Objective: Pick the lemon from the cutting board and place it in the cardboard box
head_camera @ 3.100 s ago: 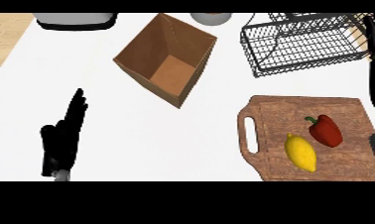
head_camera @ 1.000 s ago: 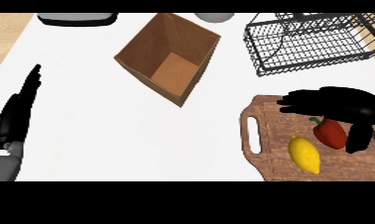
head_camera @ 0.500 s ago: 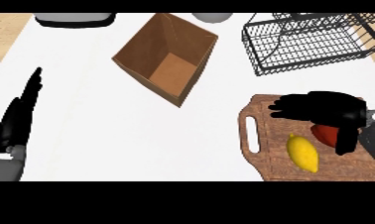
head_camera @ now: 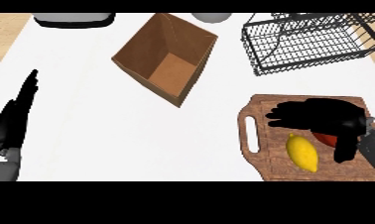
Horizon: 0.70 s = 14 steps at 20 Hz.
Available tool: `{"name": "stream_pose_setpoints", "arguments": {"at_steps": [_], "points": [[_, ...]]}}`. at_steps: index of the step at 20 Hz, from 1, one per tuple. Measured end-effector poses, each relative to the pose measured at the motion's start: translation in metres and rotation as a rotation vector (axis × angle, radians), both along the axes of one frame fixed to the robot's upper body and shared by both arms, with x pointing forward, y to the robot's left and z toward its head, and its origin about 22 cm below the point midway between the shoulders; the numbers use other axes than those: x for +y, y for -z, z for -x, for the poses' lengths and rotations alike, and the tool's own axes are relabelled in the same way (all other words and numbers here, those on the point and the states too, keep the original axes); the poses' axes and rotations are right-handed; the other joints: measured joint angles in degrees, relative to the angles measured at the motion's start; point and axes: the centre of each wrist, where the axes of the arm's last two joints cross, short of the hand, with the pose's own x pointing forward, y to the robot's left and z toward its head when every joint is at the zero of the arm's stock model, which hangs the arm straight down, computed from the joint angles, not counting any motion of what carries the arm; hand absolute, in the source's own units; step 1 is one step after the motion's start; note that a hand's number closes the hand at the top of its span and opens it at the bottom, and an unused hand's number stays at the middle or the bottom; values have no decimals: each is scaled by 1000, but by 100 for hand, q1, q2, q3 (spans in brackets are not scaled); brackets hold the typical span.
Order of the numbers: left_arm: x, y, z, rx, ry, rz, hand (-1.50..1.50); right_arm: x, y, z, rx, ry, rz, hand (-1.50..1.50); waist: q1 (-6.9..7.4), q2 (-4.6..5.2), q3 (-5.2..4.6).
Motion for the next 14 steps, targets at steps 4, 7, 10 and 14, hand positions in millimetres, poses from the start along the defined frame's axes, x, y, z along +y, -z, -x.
{"name": "stream_pose_setpoints", "arguments": {"at_steps": [4, 7, 10, 14], "points": [[-2, 0, 1, 4, 1, -3, 0, 5, -3, 14, 7, -25, -34, -150, -18, -7, -1], [-1, -1, 0, 3, -1, -4, 0, 5, -7, 23, 10, -38, -38, -150, -18, -6, -1], [0, -4, -1, -1, 1, -3, 0, 9, -7, 22, -1, -39, -1, -150, 1, -2, -1], [-5, -8, -4, 3, 3, 4, 0, 20, 1, 31, -3, -27, 54, -150, -1, -3, -1]]}}
